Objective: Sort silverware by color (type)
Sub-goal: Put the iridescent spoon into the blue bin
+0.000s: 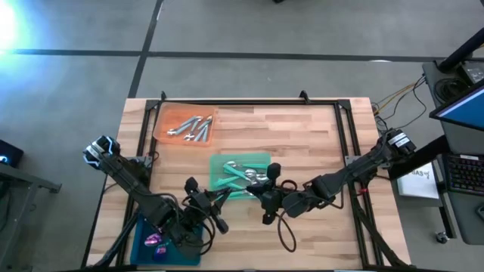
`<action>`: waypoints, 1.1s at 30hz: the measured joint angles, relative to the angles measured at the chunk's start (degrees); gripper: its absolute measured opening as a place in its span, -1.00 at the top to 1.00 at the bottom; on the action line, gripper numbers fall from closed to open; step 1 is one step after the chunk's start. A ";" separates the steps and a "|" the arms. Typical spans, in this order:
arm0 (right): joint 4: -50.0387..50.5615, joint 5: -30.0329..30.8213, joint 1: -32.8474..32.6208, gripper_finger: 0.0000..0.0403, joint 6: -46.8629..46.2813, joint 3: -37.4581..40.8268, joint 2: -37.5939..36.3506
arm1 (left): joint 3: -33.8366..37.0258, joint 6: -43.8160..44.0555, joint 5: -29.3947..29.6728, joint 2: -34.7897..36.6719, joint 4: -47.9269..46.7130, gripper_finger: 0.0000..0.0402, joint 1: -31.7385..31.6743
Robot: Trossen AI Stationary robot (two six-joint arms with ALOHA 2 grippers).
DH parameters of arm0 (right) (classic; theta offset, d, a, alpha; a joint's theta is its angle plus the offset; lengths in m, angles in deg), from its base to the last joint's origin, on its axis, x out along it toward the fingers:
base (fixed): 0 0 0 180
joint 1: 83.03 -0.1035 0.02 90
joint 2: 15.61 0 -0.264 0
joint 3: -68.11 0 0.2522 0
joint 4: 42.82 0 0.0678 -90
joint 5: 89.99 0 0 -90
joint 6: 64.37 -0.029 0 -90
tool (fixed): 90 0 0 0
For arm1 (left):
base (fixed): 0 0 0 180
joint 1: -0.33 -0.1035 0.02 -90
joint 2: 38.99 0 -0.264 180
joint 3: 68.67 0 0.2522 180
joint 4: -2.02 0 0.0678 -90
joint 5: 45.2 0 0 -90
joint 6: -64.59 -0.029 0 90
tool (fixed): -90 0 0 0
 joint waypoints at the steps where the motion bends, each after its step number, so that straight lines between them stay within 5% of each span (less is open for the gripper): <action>1: 0.06 0.02 0.00 0.96 0.00 0.00 0.00 | -0.03 -0.10 -0.35 0.02 -0.09 0.95 -0.01; 9: 0.12 0.15 -0.01 0.87 -1.29 0.00 -0.01 | -0.10 -0.47 -1.54 0.10 -1.06 1.00 0.03; 19: 4.25 0.11 -0.11 0.40 -5.39 -0.06 -1.75 | 0.01 -0.40 -1.91 2.44 -6.27 1.00 -0.01; 27: 19.92 -2.77 -0.22 0.28 -25.96 -0.09 -4.62 | 0.01 1.28 -15.46 7.51 -14.57 1.00 0.37; 33: 28.84 -9.93 -0.36 0.34 -36.45 -0.04 -4.79 | -0.01 13.78 -26.37 12.86 -30.19 1.00 0.32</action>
